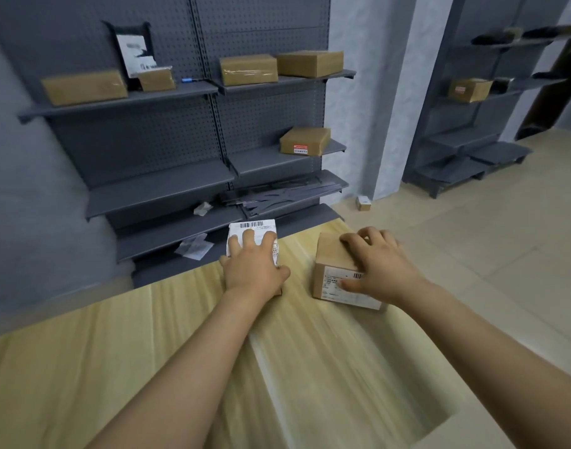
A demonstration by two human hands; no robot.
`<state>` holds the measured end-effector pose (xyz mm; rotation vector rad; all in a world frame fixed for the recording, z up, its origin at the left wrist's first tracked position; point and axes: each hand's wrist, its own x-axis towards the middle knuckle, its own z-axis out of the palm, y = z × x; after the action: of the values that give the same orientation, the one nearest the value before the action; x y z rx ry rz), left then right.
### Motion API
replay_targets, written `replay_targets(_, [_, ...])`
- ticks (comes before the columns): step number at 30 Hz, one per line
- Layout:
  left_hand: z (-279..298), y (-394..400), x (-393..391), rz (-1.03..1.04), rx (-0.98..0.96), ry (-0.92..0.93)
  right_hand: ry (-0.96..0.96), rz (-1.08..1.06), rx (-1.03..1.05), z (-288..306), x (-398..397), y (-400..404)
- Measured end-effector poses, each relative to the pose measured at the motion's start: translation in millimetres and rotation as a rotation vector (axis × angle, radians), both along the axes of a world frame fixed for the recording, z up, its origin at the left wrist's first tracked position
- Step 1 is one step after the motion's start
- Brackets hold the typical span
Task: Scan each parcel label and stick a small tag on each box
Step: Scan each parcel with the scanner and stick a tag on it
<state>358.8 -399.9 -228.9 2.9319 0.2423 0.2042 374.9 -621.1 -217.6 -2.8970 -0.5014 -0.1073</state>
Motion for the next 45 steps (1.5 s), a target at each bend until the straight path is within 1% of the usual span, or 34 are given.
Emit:
replay_targets(5, [-1.8, 23.3, -18.6, 0.006, -0.046, -0.090, -0.023, 0.021, -0.005, 3.2, 1.5, 22.5])
replay_targets(10, [2.1, 64.5, -48.0, 0.064, -0.033, -0.123, 0.043, 0.017, -0.010, 11.3, -7.1, 53.3])
replay_targets(12, [5.0, 83.3, -63.1, 0.078, -0.023, -0.149, 0.041, 0.034, -0.027, 13.1, -16.7, 69.3])
replay_targets(19, [15.4, 152.9, -134.8, 0.067, -0.054, -0.223, 0.065, 0.186, 0.053, 19.4, -79.4, 178.3])
replay_targets(21, [18.8, 177.1, -160.0, 0.059, -0.068, -0.245, 0.150, 0.209, 0.142, 16.6, -103.4, 216.2])
replay_targets(25, [21.3, 223.8, -213.9, 0.041, -0.169, -0.274, 0.399, 0.218, 0.440, 11.8, -155.1, 285.4])
replay_targets(30, [15.0, 259.6, -269.8, 0.022, -0.218, -0.283, 0.692, 0.186, 0.723, 1.9, -214.4, 345.5])
replay_targets(35, [11.3, 275.4, -303.9, 0.003, -0.222, -0.266, 0.812, 0.126, 0.918, -1.3, -249.9, 371.3])
replay_targets(37, [10.7, 278.9, -311.6, -0.011, -0.241, -0.267, 0.832, 0.105, 0.980, 1.3, -256.9, 373.9])
replay_targets(39, [12.4, 281.9, -317.0, -0.023, -0.307, -0.260, 0.799, 0.094, 0.985, 4.1, -260.3, 372.4])
replay_targets(40, [14.7, 283.7, -319.5, -0.017, -0.385, -0.260, 0.782, 0.094, 0.971, 5.6, -261.0, 370.3])
replay_targets(42, [20.2, 289.5, -323.9, 0.005, -0.611, -0.246, 0.779, 0.109, 0.919, 7.8, -261.7, 364.3])
replay_targets(44, [21.7, 298.8, -326.6, 0.021, -0.824, -0.165, 0.804, 0.147, 0.846, 8.1, -262.7, 358.5])
replay_targets(45, [19.8, 303.8, -328.2, 0.041, -0.899, -0.106, 0.817, 0.165, 0.811, 7.3, -263.6, 356.3])
